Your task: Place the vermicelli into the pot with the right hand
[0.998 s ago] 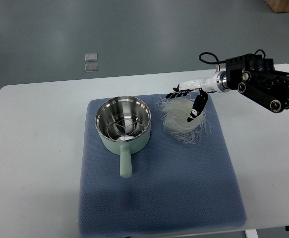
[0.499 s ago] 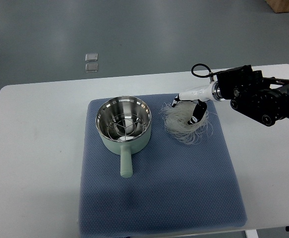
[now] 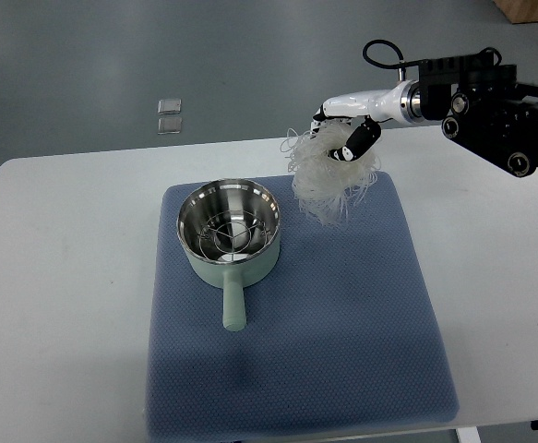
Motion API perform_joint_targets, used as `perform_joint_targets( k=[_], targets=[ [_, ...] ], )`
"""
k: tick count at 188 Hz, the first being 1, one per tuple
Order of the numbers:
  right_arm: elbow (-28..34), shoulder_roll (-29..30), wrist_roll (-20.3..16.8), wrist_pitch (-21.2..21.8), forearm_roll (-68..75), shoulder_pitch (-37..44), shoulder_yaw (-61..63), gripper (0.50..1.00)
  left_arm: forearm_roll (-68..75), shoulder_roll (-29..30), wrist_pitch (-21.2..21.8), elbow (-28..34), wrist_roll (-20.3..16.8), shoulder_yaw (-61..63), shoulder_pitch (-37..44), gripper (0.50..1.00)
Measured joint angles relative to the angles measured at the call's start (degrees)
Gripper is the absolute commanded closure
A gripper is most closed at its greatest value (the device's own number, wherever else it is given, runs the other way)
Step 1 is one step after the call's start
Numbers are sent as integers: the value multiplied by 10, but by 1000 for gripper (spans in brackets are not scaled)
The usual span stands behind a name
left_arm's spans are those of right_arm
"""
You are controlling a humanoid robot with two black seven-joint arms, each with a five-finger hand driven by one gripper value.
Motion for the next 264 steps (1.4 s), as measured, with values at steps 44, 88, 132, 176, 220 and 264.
perform_joint_targets(
  k=[44, 88, 132, 176, 220, 264],
  targets=[
    [34, 5, 1, 33, 8, 47, 35, 1000, 0, 0, 0, 0, 0, 0, 0, 500],
    [66, 52, 1, 34, 9, 69, 36, 1000, 0, 0, 0, 0, 0, -1, 0, 500],
    [64, 112, -2, 29, 5, 62, 28, 1000, 0, 0, 0, 1, 0, -2, 0, 500],
    [61, 115, 0, 27, 9, 35, 27, 599, 0, 0, 0, 2, 0, -2, -1, 500],
    [61, 79, 1, 23, 13, 29, 48, 599, 1, 0, 0, 1, -1, -2, -1, 500],
    [61, 15, -3, 21, 85, -19, 129, 603, 1, 0, 0, 0, 0, -2, -2, 500]
  ],
)
